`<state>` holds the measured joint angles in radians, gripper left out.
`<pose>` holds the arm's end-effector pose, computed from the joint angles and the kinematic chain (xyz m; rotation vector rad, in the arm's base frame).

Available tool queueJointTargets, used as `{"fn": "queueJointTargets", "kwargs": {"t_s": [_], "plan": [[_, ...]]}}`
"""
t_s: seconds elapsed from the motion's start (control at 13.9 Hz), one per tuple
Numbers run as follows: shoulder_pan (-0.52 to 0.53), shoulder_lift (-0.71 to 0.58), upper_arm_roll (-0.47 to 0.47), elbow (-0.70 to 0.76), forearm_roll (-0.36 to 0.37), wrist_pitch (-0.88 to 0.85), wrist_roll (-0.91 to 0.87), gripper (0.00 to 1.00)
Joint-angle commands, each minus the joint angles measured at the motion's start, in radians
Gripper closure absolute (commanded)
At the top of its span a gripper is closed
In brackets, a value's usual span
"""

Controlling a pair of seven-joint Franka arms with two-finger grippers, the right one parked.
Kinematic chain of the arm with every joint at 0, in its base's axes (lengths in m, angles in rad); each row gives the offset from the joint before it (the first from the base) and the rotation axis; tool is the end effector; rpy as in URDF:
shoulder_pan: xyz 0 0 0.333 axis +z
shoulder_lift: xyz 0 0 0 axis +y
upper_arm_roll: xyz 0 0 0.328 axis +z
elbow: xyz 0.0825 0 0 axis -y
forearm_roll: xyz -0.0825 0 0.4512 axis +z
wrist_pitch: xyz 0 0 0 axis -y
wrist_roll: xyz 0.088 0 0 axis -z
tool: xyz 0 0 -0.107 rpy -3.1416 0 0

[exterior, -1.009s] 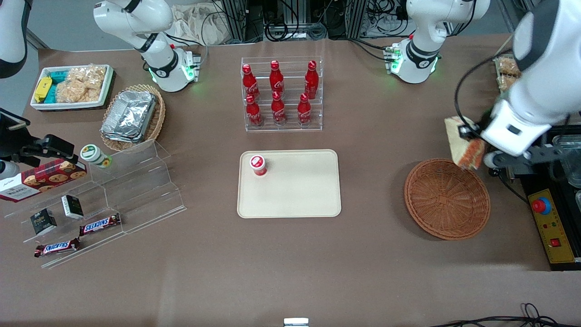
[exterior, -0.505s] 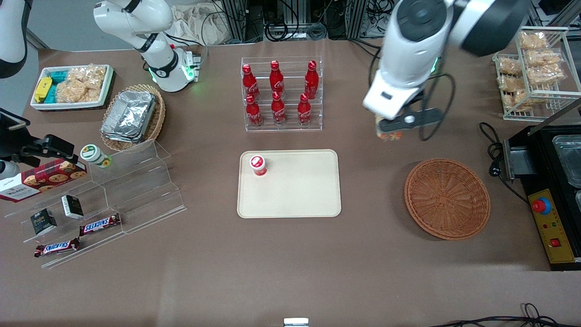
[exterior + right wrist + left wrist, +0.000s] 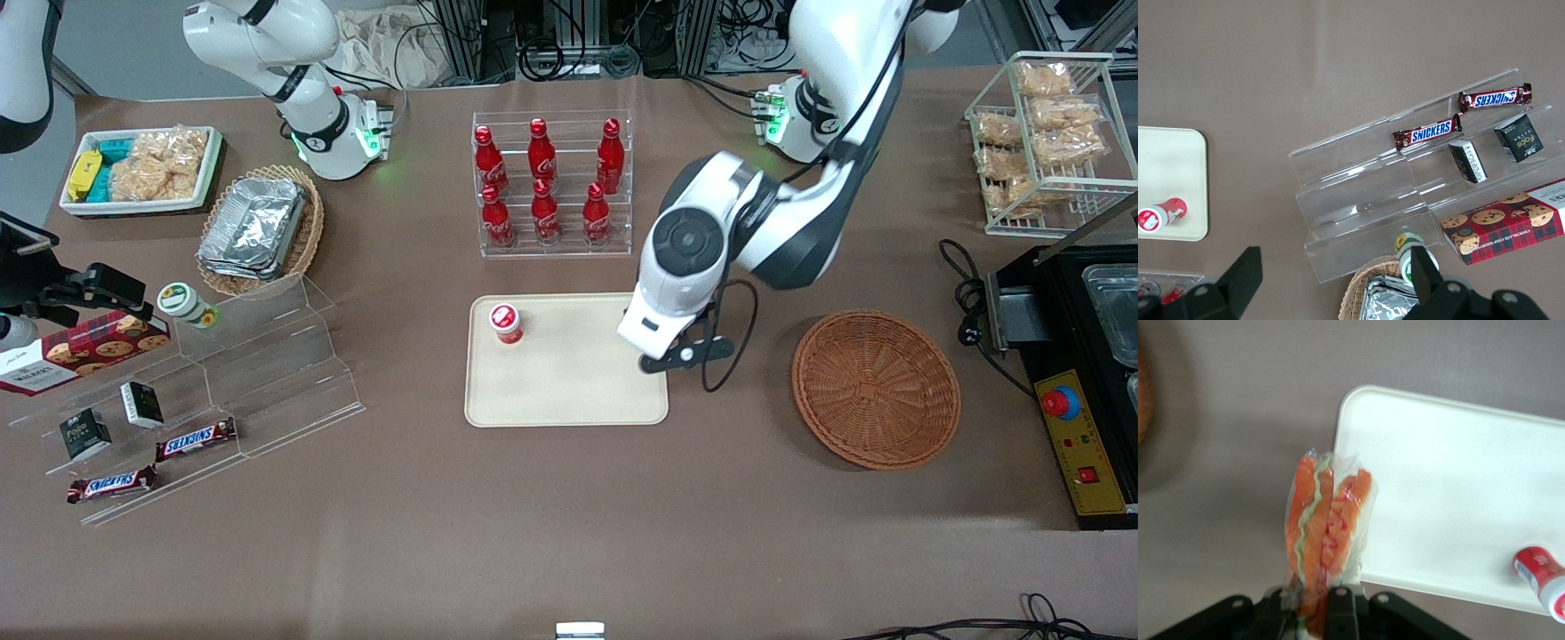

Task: Place sandwich from basket to tray
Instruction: 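Carry the held sandwich with the left gripper over the cream tray, then lower the sandwich onto the tray and open the left gripper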

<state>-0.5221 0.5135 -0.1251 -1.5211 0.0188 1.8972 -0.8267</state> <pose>0.6031 -0.4390 0.3345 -3.0658 -0.2831 0.1989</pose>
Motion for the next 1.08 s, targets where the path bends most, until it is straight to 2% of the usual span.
{"fn": "queueJointTargets", "kwargs": {"t_s": [0.0,0.36,0.5,0.58,0.65,0.72,0.86,1.01], "plan": [[-0.022,0.083,0.004,0.038,0.003,0.058,-0.028,0.96],[-0.047,0.178,0.005,0.036,0.01,0.17,-0.029,0.92],[-0.047,0.186,0.005,0.036,0.01,0.178,-0.029,0.76],[-0.047,0.184,0.007,0.038,0.01,0.178,-0.029,0.6],[-0.046,0.18,0.007,0.038,0.01,0.177,-0.029,0.27],[-0.045,0.174,0.01,0.038,0.012,0.175,-0.035,0.04],[-0.041,0.137,0.015,0.041,0.015,0.171,-0.103,0.0],[-0.032,0.076,0.025,0.035,0.059,0.16,-0.165,0.0]]}}
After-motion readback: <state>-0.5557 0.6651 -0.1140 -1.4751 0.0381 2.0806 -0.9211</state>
